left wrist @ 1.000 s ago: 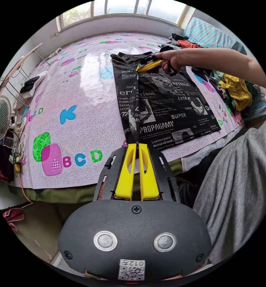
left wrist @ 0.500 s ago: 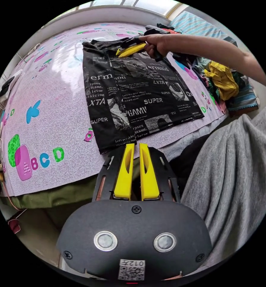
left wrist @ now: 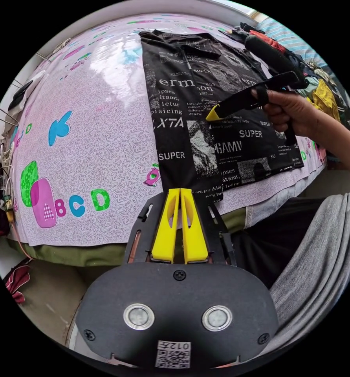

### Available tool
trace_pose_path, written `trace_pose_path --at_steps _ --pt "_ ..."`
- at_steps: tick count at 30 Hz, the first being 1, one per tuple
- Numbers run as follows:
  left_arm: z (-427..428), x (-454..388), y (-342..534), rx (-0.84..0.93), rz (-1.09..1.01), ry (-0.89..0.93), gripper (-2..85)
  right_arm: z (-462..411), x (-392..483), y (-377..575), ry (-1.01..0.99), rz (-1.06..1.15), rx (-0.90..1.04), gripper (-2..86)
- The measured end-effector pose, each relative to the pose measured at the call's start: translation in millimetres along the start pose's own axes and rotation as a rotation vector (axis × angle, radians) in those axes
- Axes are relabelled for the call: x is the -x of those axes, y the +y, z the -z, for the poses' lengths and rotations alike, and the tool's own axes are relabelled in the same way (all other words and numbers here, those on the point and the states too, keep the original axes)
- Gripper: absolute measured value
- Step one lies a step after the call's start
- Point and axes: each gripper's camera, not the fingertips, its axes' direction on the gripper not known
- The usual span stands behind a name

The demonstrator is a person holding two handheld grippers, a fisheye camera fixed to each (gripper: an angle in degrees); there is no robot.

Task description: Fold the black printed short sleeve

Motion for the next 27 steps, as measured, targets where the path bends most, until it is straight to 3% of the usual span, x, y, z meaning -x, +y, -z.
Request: trace_pose_path --at_steps 4,12,19,27 --pt "9.8 3.1 0.5 0.035 0.018 0.014 0.6 4.8 -25.2 17.8 -0.025 0.034 -0.015 0.7" --pt "81.3 17.4 -68.9 -0.193 0.017 0.042 0.6 111.8 -117.5 -9.6 0.071 -0.011 -0.27 1.6" --pt "108.0 30.2 -182.5 -0.279 -0.023 0.055 0.7 174.3 -150.7 -138.1 0.243 0.095 -0.38 2.8" --pt "113.2 50.3 -292.5 -0.275 -0.011 0.039 0.8 130.9 -183.8 -296.6 0.407 0.226 -0.287 5.0"
